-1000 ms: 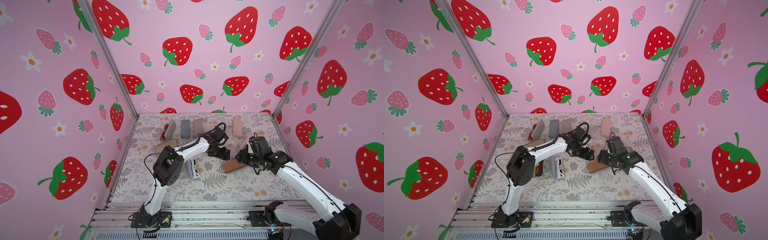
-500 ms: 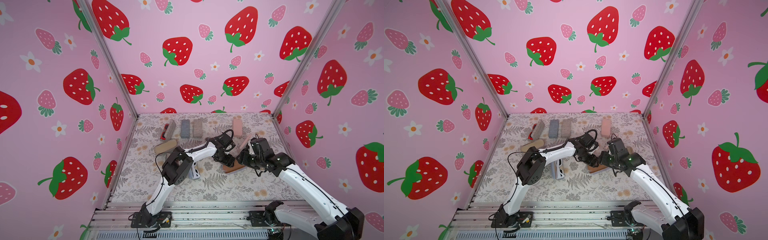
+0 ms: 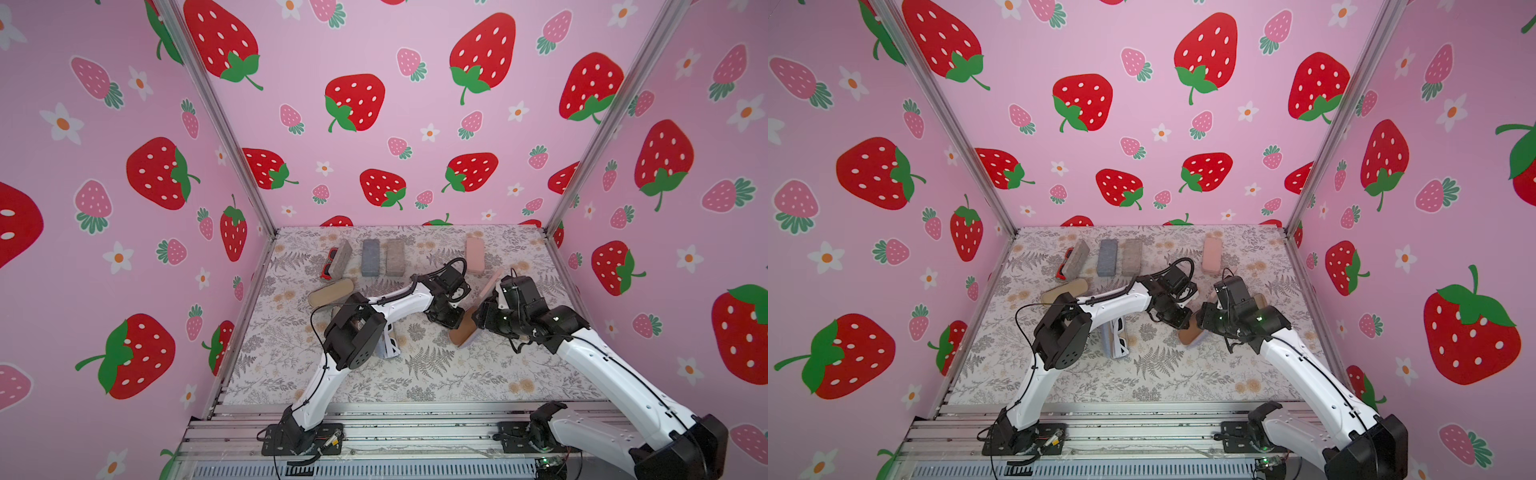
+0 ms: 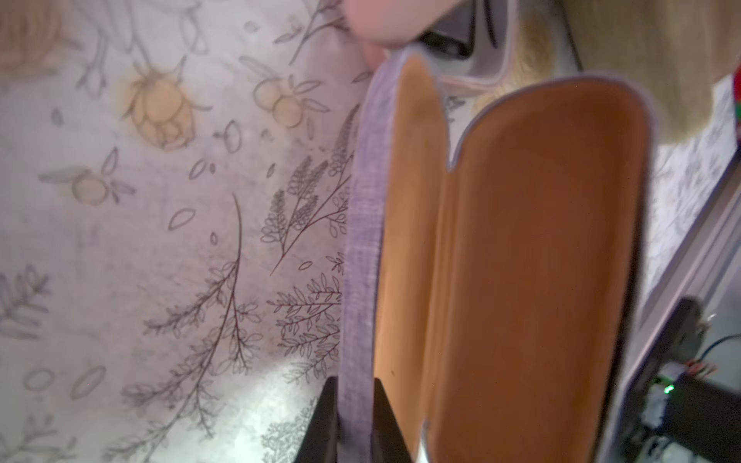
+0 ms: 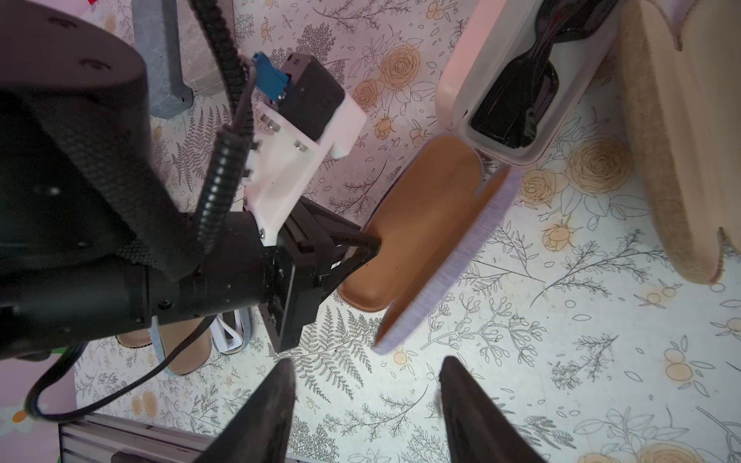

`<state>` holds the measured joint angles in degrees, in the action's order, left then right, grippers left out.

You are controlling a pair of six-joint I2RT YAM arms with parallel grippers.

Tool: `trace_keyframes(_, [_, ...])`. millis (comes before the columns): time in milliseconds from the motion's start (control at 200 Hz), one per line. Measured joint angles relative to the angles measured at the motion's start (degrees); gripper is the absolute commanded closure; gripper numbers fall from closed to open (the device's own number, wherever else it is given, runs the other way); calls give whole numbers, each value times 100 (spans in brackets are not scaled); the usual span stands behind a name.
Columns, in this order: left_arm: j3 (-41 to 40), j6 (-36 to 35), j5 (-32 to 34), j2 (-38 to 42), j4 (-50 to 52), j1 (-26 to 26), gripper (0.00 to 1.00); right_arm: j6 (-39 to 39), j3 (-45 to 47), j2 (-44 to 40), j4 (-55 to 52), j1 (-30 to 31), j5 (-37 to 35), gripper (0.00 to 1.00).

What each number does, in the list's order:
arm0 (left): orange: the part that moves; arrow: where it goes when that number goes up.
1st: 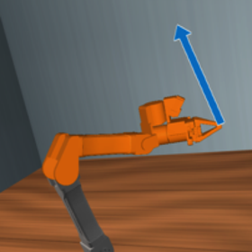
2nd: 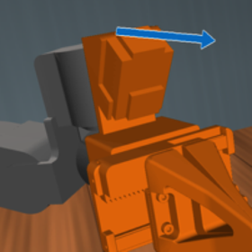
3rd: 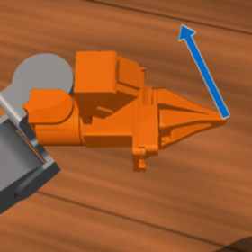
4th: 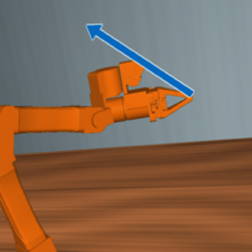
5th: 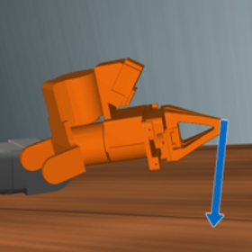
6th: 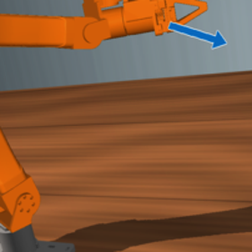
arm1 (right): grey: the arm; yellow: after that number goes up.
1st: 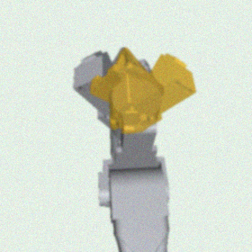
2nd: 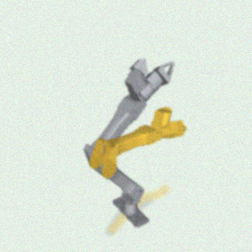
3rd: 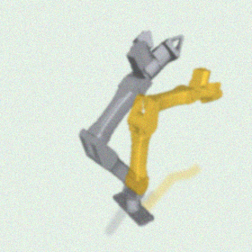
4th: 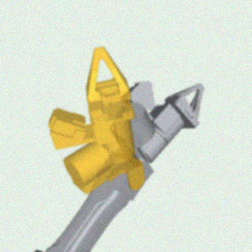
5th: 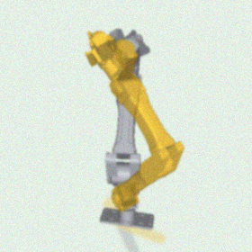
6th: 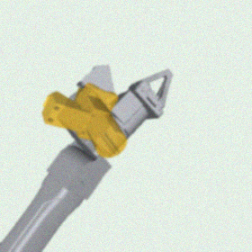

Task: Close the glasses case
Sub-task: Move the glasses case to the center of the board.

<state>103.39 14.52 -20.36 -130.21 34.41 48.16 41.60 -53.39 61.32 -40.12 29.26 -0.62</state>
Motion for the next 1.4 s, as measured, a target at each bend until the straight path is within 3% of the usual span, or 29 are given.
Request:
trace_keyframes(320, [-846,142,603,686,-42,0,100,22,66,162,184,0,221,42])
trace_keyframes(670, [-1574,697,2603,1733,229,-179,100,-7,50,769,483,0,557,42])
trace_keyframes(960, [-1001,1233,3860,1220,673,-339,100,-243,-350,1657,540,0,612,41])
trace_keyframes(1251, [-588,1471,4166,785,979,-337,100,-459,-732,2133,542,0,442,40])
trace_keyframes(1396, [-496,1534,4205,785,1049,-337,84,-507,-741,2140,538,0,376,38])
